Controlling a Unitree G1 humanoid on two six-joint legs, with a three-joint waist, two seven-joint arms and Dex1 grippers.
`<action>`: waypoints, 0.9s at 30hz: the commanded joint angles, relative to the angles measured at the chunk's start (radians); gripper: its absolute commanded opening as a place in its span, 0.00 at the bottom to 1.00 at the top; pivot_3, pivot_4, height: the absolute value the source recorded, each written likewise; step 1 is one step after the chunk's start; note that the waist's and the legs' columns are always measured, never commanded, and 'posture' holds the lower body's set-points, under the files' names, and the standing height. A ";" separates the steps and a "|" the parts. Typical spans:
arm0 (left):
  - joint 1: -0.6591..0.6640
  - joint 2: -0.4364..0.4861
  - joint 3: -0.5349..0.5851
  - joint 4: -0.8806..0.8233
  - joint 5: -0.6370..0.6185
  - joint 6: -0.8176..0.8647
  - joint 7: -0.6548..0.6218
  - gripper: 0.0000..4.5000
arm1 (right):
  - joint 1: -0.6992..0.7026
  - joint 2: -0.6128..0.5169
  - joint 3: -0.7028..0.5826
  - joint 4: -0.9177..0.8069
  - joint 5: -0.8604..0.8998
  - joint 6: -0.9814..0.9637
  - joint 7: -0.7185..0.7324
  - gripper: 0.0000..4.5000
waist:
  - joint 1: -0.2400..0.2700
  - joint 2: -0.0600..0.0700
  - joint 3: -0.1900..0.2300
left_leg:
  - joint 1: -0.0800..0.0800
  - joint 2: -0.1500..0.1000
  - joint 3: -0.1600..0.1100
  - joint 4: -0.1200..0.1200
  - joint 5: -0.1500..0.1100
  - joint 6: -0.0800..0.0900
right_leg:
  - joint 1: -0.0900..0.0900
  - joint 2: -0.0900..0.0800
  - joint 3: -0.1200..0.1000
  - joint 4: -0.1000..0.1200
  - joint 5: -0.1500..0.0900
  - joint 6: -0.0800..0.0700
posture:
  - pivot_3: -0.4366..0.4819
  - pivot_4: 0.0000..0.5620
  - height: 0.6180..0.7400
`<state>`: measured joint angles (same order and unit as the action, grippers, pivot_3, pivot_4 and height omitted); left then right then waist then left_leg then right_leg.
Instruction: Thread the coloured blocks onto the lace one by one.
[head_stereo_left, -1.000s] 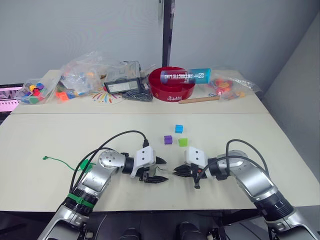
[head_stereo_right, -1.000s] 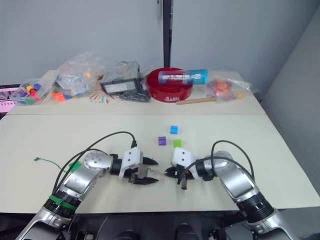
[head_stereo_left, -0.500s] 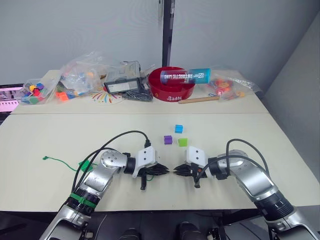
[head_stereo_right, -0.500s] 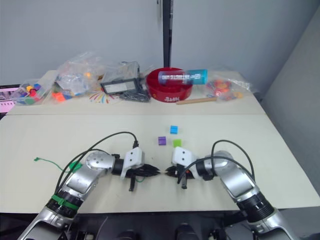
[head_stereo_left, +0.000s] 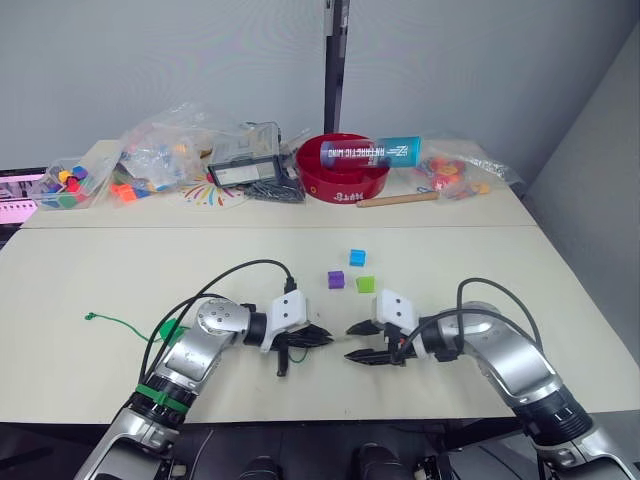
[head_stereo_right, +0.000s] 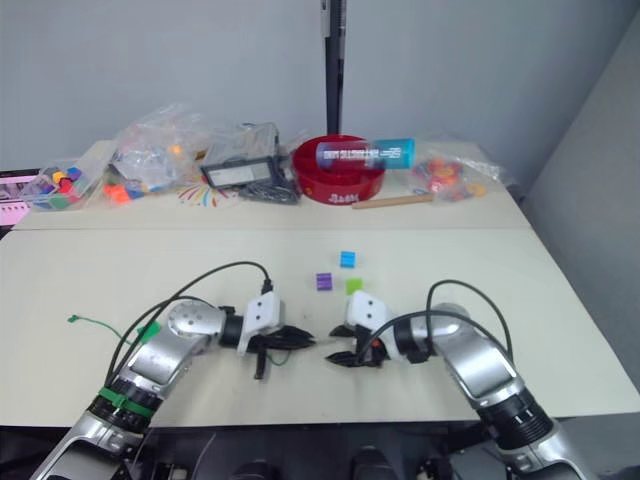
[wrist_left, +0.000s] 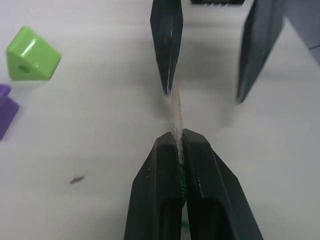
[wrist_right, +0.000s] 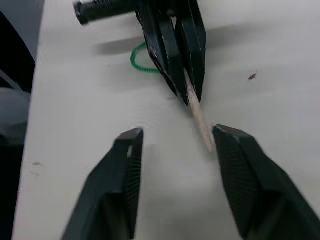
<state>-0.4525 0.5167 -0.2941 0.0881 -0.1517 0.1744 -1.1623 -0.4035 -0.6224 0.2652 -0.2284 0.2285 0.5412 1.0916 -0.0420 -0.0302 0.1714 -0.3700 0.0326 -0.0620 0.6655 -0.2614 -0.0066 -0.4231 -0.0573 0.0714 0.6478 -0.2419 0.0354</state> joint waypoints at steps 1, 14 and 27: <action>0.018 0.033 0.041 -0.037 -0.024 0.002 -0.006 0.00 | 0.021 0.008 -0.118 -0.015 0.056 0.018 -0.068 0.83 | 0.001 0.000 0.000 | 0.000 0.000 0.000 0.000 0.000 0.000 | 0.000 0.000 0.000 0.000 0.000 0.000 | 0.48 0.27 0.92; 0.078 0.093 0.097 -0.114 -0.049 0.060 0.008 0.00 | 0.139 0.331 -0.230 -0.011 -0.068 -0.020 -0.634 0.99 | -0.001 0.001 0.000 | 0.000 0.000 0.000 -0.001 0.000 0.000 | -0.001 0.000 0.000 0.001 0.000 0.000 | 0.48 0.27 0.92; 0.070 0.093 0.095 -0.111 -0.052 0.063 0.014 0.00 | 0.153 0.600 -0.182 0.067 -0.221 -0.076 -1.006 0.99 | -0.002 0.001 0.000 | 0.000 0.000 0.000 -0.001 0.000 0.000 | -0.001 0.000 0.000 0.000 0.000 0.000 | 0.48 0.27 0.92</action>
<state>-0.3741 0.6026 -0.2140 0.0081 -0.1902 0.2399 -1.1500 -0.2332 -0.0276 0.0872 -0.1701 0.0212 0.4964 0.1139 -0.0444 -0.0294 0.1712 -0.3702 0.0328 -0.0617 0.6646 -0.2613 -0.0069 -0.4242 -0.0575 0.0718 0.6482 -0.2417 0.0355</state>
